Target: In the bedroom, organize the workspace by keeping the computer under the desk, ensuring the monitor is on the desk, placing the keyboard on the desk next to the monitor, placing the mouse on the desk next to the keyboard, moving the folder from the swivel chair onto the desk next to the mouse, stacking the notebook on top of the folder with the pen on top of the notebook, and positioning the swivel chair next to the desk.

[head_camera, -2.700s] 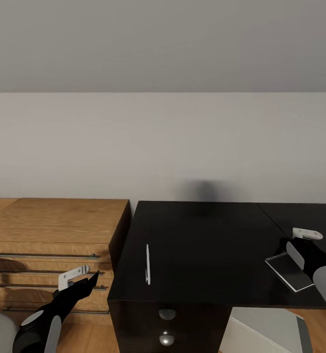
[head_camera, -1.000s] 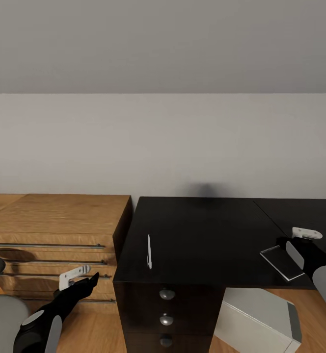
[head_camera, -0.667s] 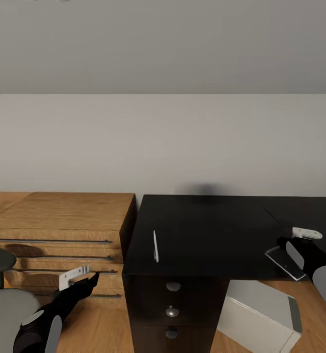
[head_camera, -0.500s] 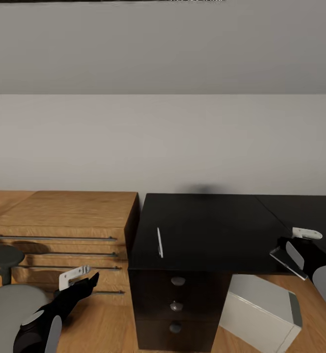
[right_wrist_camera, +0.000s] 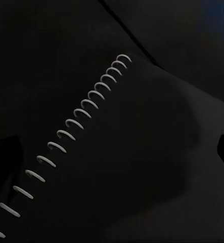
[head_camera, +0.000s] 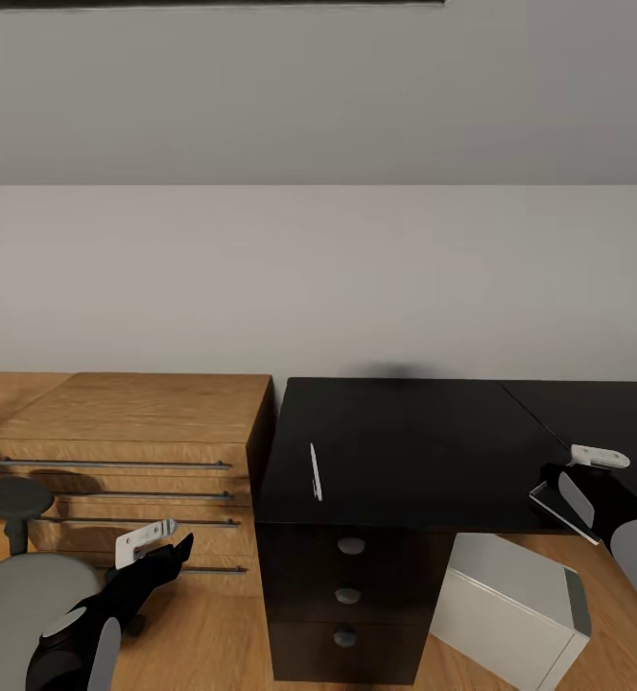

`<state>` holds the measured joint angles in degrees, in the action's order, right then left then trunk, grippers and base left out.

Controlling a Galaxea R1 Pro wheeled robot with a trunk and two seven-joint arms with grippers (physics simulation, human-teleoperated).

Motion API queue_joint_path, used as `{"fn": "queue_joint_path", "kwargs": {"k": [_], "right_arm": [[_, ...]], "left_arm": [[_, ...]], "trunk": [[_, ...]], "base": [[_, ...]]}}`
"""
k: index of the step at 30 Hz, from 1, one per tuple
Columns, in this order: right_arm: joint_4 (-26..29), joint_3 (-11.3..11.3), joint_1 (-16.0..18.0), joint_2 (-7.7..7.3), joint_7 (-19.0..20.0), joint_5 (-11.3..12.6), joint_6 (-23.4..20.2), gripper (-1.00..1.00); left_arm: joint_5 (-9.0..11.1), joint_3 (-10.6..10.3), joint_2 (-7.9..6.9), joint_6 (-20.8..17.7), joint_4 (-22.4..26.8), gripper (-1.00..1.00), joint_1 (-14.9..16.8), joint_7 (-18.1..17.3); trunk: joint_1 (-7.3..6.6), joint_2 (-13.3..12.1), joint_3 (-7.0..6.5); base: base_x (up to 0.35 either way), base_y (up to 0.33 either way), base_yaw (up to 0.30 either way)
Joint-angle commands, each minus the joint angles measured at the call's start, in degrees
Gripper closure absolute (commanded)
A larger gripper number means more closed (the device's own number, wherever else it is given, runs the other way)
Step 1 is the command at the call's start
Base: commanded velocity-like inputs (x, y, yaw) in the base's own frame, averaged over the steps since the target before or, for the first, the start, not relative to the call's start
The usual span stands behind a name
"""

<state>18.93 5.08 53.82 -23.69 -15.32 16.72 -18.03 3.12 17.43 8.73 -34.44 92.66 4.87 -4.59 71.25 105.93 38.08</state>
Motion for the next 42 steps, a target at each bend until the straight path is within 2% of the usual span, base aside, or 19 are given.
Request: {"fn": "queue_joint_path", "kwargs": {"k": [1, 11, 20, 38, 42], "right_arm": [[-3.66, 0.5, -0.03, -0.04, -0.15, 1.12, -0.6, -1.0], [-3.65, 0.54, -0.03, 0.02, -0.15, 1.12, -0.6, -1.0], [-3.64, 0.51, -0.03, 0.05, -0.15, 1.12, -0.6, -1.0], [-3.43, 0.61, -0.03, 0.08, -0.15, 1.05, -0.34, -1.0], [-3.21, 0.67, -0.03, 0.14, -0.15, 1.04, -0.08, -1.0]], "left_arm": [[0.31, 0.16, 0.06, -0.36, 0.07, -1.0, 0.06, -0.25], [0.31, 0.15, 0.06, -0.36, 0.07, -1.0, 0.05, -0.17], [0.31, 0.15, 0.06, -0.4, 0.07, -1.0, 0.05, -0.16], [0.31, 0.15, 0.06, -0.45, 0.07, -1.0, 0.05, -0.08], [0.31, 0.15, 0.06, -0.45, 0.07, -1.0, 0.05, -0.03]], "trunk": [[0.0, 0.02, 0.07], [0.0, 0.02, 0.07], [0.0, 0.02, 0.07], [0.0, 0.02, 0.07], [-0.88, -1.58, -0.65]], "base": [[-0.001, 0.001, 0.0], [-0.01, 0.0, 0.0], [-0.199, 0.0, 0.0], [-0.008, 0.0, 0.0], [0.0, 0.0, 0.0]]}}
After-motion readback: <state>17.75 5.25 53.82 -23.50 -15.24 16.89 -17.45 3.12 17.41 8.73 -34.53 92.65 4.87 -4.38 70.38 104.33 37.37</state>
